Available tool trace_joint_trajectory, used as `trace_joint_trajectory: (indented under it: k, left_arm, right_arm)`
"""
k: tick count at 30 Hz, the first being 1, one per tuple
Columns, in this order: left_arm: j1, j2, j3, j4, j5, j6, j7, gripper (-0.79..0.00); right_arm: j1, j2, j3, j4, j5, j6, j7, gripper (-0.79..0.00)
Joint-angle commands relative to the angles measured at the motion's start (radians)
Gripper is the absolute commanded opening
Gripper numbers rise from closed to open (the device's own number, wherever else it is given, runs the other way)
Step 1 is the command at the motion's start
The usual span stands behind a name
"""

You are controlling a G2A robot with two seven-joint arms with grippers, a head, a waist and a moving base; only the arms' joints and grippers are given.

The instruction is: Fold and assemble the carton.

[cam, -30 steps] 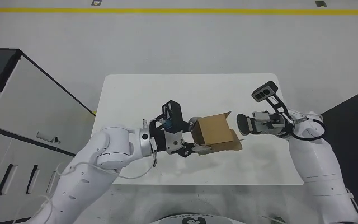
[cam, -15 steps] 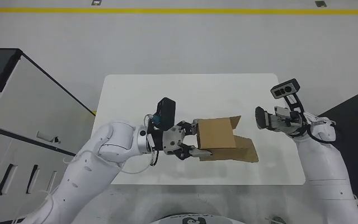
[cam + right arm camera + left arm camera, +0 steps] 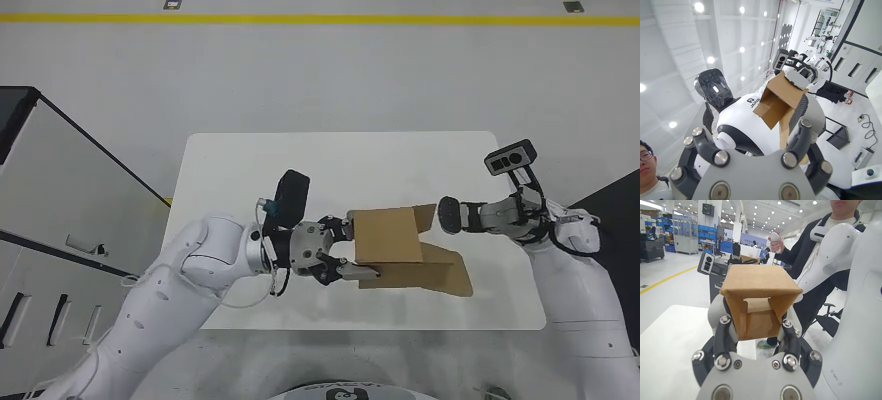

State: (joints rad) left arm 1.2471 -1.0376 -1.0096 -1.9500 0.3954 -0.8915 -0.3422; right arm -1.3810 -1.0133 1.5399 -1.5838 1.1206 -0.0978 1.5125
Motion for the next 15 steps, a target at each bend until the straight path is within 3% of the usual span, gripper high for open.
trace_joint_trajectory:
  k: [1, 7, 15]
  left_arm:
    - [0.006, 0.000, -0.008, 0.017, -0.009, -0.031, 0.031, -0.785]
    - [0.008, -0.007, -0.006, 0.049, 0.000, -0.121, 0.095, -0.785]
    - [-0.028, -0.015, 0.048, 0.058, 0.001, -0.121, 0.156, -0.785]
  right_arm:
    - [0.000, 0.000, 0.007, -0.001, 0.000, 0.002, 0.005, 0.000]
    - [0.005, 0.000, 0.017, 0.004, 0.002, 0.005, 0.023, 0.000]
    - [0.011, -0.002, 0.005, 0.006, 0.007, -0.007, 0.023, 0.000]
